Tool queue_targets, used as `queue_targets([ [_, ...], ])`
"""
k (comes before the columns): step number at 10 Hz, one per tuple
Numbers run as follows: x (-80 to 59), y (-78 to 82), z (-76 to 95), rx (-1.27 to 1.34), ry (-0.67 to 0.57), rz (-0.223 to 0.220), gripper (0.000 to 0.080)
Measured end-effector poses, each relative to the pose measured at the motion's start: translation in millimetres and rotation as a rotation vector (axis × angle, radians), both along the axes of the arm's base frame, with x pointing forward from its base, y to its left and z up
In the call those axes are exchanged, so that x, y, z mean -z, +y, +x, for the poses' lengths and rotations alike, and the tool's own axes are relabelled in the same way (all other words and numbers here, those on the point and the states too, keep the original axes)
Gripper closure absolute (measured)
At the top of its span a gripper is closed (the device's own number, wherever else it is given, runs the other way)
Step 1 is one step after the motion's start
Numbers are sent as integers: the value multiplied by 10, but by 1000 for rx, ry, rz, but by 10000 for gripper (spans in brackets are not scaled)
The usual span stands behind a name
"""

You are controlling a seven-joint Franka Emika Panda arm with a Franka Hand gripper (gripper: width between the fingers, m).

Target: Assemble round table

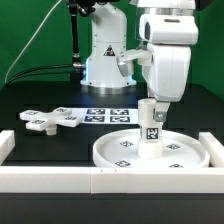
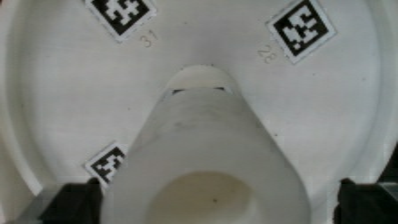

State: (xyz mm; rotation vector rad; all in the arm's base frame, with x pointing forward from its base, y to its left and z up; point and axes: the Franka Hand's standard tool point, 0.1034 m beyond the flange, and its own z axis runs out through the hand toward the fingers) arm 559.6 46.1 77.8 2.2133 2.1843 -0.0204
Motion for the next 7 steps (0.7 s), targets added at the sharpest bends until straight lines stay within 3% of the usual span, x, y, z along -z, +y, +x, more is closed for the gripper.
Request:
queue_targets([
  [1,1,-3,-1,3,0,0,150],
  [2,6,-5,-2,5,1,0,281],
  [3,9,-7,-4,6,1,0,281],
  [4,11,-8,-4,6,2,0,395],
  [7,11,-10,-4,42,1,0,393],
])
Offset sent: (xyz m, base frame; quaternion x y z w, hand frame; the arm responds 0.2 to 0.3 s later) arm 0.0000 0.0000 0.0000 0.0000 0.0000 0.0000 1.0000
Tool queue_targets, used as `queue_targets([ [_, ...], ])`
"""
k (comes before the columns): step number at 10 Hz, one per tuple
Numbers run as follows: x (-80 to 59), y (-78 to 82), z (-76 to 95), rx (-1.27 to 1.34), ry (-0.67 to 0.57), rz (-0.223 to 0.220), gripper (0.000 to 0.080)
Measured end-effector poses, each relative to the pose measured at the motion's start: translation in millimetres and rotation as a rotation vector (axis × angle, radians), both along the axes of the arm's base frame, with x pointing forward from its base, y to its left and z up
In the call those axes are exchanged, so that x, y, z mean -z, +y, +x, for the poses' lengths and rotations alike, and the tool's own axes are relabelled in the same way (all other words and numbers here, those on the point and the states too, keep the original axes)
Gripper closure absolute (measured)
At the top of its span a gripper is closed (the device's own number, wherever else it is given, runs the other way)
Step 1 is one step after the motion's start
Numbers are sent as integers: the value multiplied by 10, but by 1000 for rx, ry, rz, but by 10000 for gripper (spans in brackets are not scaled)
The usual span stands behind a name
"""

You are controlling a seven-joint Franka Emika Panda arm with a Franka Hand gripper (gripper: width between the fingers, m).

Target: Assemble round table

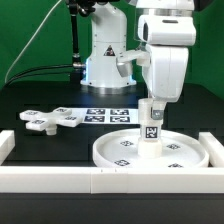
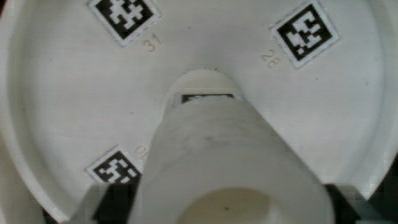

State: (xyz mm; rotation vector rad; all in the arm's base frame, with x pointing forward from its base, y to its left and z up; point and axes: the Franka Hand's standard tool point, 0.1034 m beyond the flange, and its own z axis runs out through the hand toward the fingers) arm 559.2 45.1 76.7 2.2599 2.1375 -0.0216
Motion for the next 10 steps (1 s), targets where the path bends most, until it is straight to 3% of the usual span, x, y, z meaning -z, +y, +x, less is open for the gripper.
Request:
queue_targets([
  [2,-2,-56,23,53,0,-1,393],
  [6,8,-76,50,606,-13,12,392],
  [10,8,-67,52,913,-21,17,392],
])
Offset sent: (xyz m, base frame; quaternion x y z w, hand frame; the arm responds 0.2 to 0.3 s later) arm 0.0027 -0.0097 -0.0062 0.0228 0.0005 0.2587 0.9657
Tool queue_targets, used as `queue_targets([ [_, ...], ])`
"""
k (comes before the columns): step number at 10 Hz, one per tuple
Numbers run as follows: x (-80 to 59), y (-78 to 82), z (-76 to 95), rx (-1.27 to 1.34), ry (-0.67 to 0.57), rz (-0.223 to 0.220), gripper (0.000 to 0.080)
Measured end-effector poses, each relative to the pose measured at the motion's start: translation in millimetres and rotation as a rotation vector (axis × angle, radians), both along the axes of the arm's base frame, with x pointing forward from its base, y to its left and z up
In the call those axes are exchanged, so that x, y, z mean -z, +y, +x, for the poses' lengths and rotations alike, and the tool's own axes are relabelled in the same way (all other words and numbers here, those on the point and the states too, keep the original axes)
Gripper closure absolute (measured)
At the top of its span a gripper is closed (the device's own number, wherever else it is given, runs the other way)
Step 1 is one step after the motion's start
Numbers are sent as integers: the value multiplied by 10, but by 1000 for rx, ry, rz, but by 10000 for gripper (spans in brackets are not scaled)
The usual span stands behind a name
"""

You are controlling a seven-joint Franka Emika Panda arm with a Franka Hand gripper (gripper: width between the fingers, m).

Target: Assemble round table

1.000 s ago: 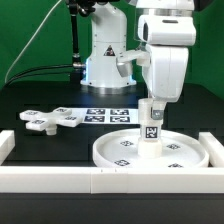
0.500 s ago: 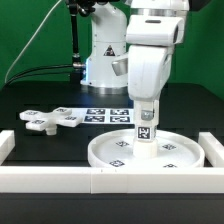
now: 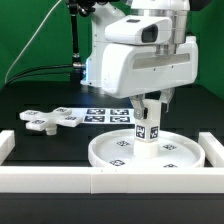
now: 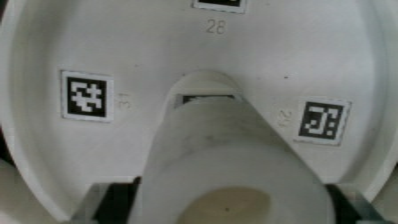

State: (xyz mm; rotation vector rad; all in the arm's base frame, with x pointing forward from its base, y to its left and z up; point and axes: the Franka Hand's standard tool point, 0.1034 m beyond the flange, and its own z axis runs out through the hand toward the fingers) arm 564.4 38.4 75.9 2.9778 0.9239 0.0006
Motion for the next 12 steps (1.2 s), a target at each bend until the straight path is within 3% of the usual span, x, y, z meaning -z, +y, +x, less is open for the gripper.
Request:
queue_targets([
  [9,21,13,-15,1036,11,67,390],
  [12,20,8,-12,1174,17,74,390],
])
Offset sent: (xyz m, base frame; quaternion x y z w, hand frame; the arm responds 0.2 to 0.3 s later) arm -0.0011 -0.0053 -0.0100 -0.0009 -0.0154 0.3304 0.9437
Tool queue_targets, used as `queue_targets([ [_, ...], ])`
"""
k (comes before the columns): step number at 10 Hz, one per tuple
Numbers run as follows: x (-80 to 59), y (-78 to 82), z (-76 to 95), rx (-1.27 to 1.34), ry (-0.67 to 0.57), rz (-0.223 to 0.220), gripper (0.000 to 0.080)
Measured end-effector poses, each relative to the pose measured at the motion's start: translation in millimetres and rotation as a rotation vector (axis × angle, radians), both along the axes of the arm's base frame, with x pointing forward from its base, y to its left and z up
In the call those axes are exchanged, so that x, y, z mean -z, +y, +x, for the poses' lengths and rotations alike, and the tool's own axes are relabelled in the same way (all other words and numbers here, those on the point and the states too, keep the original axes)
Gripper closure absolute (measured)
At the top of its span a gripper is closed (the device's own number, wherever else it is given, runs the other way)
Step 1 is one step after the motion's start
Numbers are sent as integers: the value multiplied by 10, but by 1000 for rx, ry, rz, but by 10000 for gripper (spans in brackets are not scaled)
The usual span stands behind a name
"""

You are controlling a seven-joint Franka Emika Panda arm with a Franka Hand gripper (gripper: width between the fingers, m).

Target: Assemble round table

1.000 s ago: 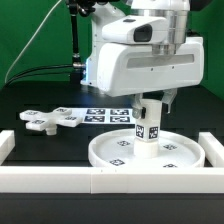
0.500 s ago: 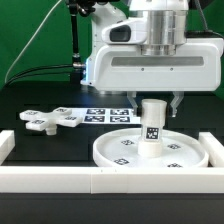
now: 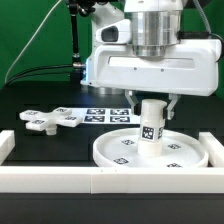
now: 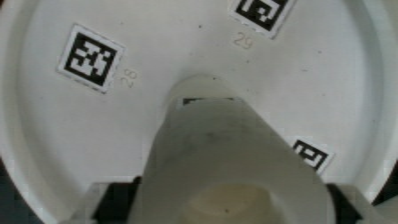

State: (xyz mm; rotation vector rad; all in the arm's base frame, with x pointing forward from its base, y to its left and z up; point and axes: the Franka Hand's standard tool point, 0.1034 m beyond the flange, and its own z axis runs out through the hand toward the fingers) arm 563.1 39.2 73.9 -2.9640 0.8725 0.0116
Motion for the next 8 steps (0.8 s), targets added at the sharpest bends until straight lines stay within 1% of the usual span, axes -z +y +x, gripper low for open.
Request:
queue_targets([
  [2,5,-14,-1,160,9,13,390],
  [3,12,-52,-1,281,18,37,390],
  [5,22,-96,-12,549,43,105,390],
  [7,28,-99,-9,719,55,146,390],
  [8,31,-97,-12,838,66,178,390],
])
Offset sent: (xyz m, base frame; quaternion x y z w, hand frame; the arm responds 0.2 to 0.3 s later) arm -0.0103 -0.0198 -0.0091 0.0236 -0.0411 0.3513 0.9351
